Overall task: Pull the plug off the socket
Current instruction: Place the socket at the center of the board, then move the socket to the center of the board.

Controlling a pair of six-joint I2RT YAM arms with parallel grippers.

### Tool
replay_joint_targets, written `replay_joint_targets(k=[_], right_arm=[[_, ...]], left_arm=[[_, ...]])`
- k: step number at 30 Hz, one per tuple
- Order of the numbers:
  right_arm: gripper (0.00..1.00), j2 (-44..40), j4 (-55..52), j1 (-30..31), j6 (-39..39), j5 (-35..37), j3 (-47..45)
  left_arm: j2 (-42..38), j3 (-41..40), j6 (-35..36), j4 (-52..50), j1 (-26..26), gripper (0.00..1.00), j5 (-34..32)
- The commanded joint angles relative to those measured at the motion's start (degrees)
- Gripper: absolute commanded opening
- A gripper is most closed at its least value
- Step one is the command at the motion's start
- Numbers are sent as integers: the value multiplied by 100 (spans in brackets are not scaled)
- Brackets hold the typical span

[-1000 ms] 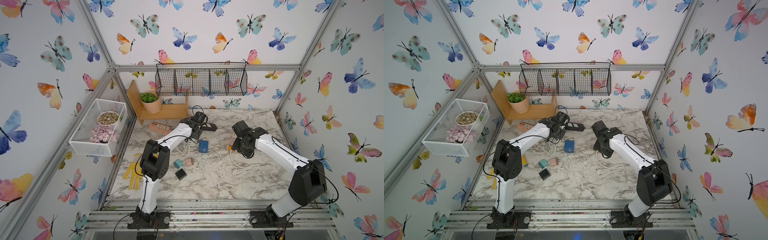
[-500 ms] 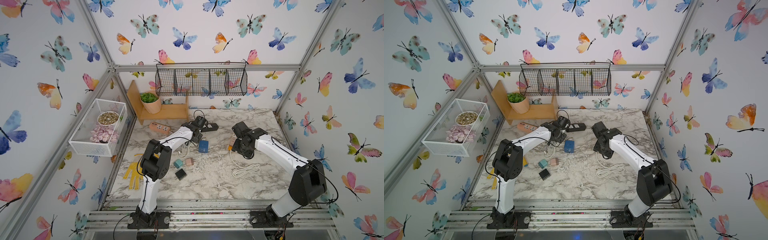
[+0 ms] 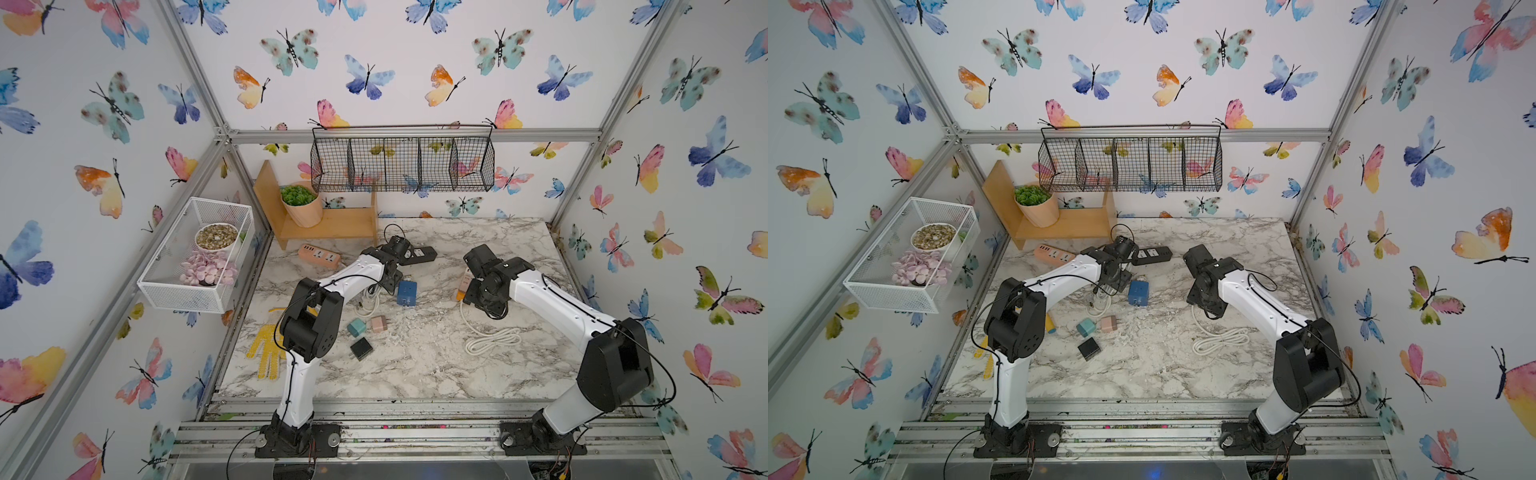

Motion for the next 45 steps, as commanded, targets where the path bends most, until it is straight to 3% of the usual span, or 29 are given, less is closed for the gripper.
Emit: replay_joint_targets(k=[1,7,8,14,16,22,26,34,45], right_arm=[[60,204,296,-43,-428,-91,-133],[54,661,1074,-42,-1264,-292,-423],[54,667,1241,-43,-1335,-283,-514],[47,970,1908,-42,-1576,-269,-815],[42,1089,2128,-39,-1651,-300,-912],[40,1438,2215,-43,-1724,-305,-944],[25,1542,2170,-40,-1699,-405,-1001],[6,1422,2229,142,-1148,-808,-947],[2,1936,2032,1021,-945,-813,-263]], left_arm=[[-317,277,-242,-215,30,72,-70],[-729,577,-1103,-473,21,73,-29],[-823,582,-1321,-514,-5,78,-33],[-1514,315,-2258,-606,-395,78,-109],[-1710,231,-2302,-624,-517,78,-118],[-2098,57,-2284,-662,-533,78,1],[-2238,25,-2228,-682,-539,78,70],[-2327,-201,-2298,-698,-541,78,280],[-2595,-736,-2358,-606,-541,78,378]])
